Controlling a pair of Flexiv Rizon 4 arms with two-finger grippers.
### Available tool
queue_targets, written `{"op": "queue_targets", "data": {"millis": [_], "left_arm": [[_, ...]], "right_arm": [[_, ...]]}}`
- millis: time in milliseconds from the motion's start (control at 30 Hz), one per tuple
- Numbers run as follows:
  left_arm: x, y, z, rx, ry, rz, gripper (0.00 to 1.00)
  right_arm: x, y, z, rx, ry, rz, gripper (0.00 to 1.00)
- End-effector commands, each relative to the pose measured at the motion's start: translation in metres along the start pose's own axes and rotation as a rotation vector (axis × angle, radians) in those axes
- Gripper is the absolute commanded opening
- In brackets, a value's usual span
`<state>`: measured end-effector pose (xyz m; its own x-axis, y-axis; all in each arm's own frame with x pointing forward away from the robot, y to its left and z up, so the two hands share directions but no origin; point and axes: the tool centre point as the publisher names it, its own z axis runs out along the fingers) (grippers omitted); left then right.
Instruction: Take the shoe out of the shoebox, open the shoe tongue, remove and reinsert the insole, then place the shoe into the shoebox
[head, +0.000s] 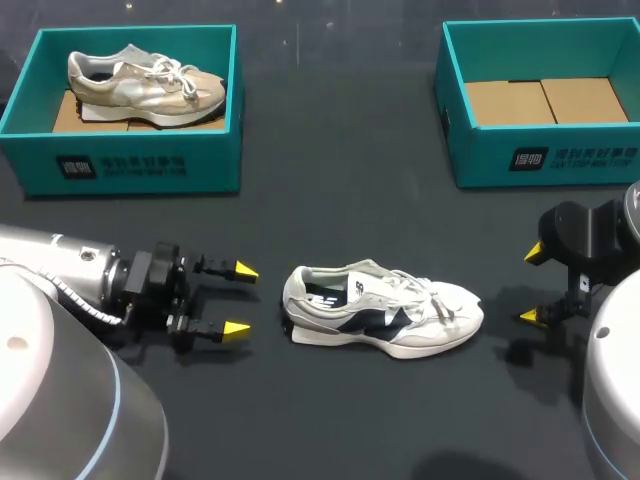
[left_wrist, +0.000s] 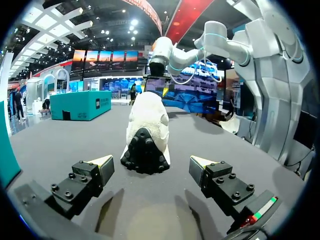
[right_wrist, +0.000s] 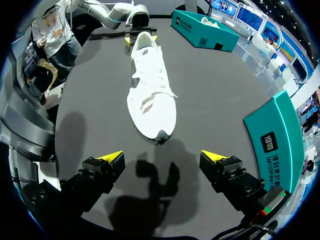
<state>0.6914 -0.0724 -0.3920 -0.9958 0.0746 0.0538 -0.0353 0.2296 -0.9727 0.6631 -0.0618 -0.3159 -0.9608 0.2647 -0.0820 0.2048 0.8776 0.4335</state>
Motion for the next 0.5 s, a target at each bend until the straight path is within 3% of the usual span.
{"op": "queue_targets", "data": {"millis": [33,500], "left_arm": [[-0.003,0.002,0.012,0.001,-0.005,-0.001,1.0],[-0.012,0.004,0.041,-0.002,-0.006,-0.013,1.0]], "right_arm": [[0.002,0.0,-0.001,0.002,-0.003,0.0,1.0],[0.002,0.0,-0.001,0.002,-0.003,0.0,1.0]]}}
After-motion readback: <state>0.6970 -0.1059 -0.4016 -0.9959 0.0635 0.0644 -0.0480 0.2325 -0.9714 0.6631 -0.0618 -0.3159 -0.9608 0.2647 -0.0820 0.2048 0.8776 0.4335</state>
